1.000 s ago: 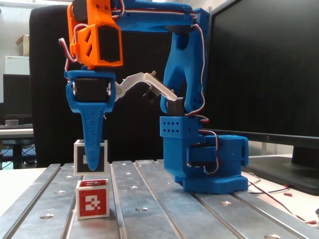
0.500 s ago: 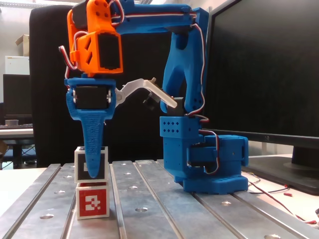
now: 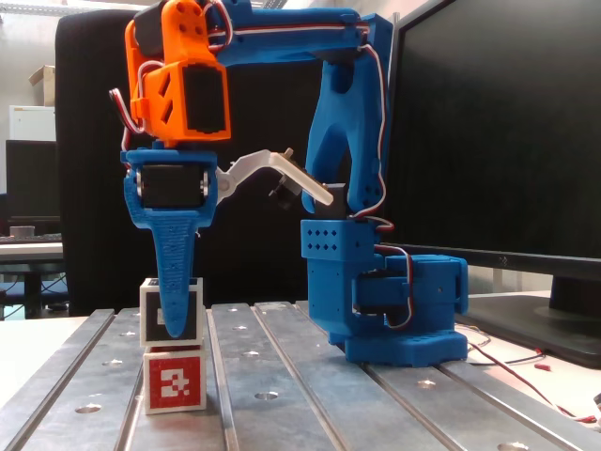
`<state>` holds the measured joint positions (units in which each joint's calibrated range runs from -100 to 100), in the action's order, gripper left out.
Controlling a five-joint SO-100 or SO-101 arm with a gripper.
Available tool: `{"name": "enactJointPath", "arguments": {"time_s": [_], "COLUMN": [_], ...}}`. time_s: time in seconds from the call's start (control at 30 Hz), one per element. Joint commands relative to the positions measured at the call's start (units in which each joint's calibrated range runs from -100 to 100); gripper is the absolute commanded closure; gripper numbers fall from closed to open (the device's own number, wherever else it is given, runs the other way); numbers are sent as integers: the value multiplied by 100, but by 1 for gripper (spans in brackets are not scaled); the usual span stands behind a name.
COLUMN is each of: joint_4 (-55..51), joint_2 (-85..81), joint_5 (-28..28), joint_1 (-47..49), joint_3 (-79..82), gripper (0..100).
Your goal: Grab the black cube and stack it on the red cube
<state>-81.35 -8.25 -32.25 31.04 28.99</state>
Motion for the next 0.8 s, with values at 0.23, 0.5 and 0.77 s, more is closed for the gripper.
{"name": "enactJointPath", "arguments": {"time_s": [0.23, 0.5, 0.77], "joint_4": [8, 8, 8], "joint_2": [-11, -11, -11], "joint_5": [11, 11, 11], "joint_1": [-7, 1, 1], "joint_3": [-18, -18, 37], "gripper": [82, 82, 81]}}
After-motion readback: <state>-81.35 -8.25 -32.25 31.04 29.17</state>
